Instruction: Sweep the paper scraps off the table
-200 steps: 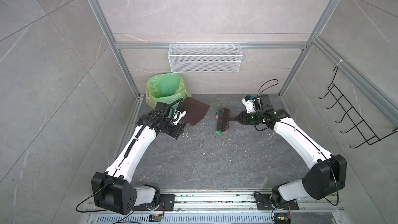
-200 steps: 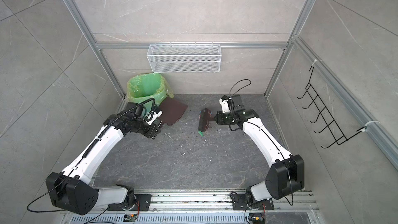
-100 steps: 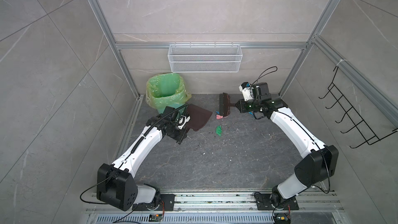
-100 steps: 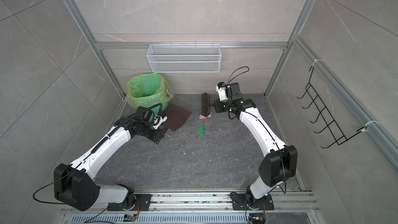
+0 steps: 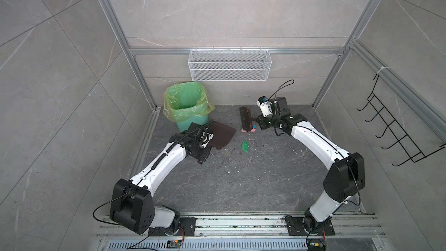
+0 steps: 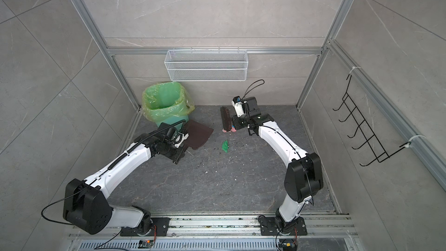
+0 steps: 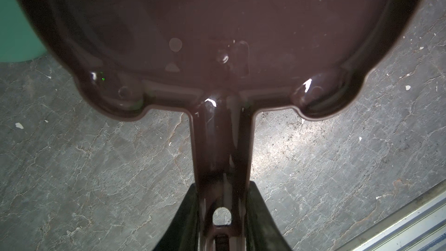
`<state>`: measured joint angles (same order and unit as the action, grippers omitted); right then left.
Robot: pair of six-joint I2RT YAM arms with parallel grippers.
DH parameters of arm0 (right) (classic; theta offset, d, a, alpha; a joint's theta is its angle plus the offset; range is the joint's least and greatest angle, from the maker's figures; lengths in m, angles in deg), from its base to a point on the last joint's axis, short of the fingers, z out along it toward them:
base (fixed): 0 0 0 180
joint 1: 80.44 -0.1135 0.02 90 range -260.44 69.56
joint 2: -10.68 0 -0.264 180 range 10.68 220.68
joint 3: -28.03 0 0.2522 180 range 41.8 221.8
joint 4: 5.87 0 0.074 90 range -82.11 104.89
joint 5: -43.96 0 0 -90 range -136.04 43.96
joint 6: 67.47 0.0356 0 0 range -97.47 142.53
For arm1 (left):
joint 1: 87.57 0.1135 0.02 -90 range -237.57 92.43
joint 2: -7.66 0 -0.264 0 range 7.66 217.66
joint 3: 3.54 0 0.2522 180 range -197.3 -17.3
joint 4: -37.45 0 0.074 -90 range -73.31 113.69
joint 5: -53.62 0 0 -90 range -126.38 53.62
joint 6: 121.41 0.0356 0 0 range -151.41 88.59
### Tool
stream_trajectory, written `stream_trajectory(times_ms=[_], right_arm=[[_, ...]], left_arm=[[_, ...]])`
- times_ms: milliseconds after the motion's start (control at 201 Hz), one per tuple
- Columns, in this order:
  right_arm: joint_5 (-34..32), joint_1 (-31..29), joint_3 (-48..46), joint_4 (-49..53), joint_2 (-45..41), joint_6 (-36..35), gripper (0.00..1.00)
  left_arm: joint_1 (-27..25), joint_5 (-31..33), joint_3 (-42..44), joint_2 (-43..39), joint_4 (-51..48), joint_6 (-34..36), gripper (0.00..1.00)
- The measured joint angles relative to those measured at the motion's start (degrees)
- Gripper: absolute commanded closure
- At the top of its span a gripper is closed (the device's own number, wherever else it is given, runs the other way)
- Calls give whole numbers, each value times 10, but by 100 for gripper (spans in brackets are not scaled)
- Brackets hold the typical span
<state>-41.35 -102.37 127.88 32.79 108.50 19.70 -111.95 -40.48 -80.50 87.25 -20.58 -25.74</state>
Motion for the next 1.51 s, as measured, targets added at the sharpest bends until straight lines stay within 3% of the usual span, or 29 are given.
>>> stream_trajectory(times_ms=[583,812,1061,1384,1514], right_arm=[[-27,-2,-7,-25,20,-19,100],[5,-18,-33,17,7,-31,100],[35,-24,-86,84,-85,-35,100],[106,-24,-65,165,-132,-35,100],[99,-24,-63,167,-136,-34,100]], left_arm=[[-5,25,35,-15,6,-8,100],[-5,25,35,-16,6,-8,100],[-5,25,35,-14,6,-7,100],[-15,31,9,34,-15,10,100],[-21,41,1,40,-22,14,100]])
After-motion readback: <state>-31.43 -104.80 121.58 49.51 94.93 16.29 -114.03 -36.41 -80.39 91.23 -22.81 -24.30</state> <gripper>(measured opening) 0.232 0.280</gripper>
